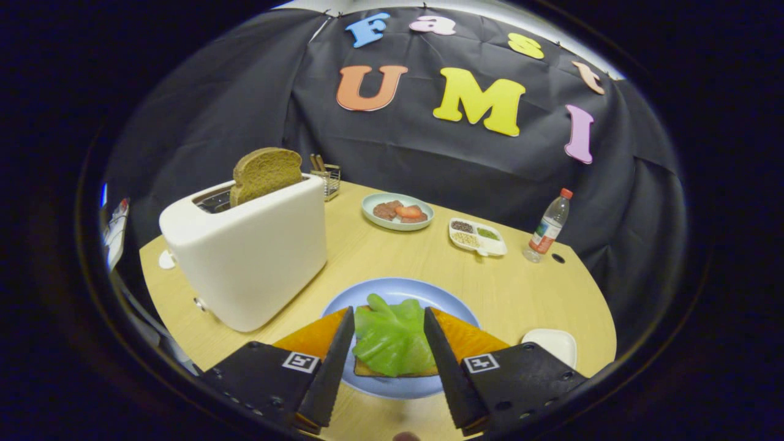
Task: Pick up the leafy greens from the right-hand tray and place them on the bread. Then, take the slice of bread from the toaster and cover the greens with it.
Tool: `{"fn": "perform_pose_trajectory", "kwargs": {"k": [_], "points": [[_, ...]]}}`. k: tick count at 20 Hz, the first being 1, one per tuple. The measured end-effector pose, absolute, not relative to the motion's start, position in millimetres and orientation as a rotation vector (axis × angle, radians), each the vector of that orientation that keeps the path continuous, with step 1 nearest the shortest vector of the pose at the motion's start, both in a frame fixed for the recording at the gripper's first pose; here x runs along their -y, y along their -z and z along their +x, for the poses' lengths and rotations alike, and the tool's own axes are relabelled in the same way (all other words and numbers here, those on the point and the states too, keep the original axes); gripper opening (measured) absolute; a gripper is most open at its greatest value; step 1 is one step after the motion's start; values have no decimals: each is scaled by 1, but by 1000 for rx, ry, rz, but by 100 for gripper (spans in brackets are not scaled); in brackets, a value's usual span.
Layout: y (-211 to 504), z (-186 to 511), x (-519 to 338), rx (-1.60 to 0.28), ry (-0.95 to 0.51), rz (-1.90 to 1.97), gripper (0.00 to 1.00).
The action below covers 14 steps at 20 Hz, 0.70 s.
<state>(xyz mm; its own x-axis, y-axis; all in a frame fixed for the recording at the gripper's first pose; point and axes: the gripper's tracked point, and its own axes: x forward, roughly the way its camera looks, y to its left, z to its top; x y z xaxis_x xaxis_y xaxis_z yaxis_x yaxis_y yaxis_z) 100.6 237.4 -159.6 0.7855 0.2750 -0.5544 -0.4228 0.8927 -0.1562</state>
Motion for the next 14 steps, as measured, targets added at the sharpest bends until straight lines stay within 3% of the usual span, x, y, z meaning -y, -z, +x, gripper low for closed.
{"fn": "perform_pose_trajectory", "kwargs": {"k": [6, 14], "points": [[91, 88, -246, -383, -361, -201, 96], [18, 50, -337, -271, -436, -56, 95]]}}
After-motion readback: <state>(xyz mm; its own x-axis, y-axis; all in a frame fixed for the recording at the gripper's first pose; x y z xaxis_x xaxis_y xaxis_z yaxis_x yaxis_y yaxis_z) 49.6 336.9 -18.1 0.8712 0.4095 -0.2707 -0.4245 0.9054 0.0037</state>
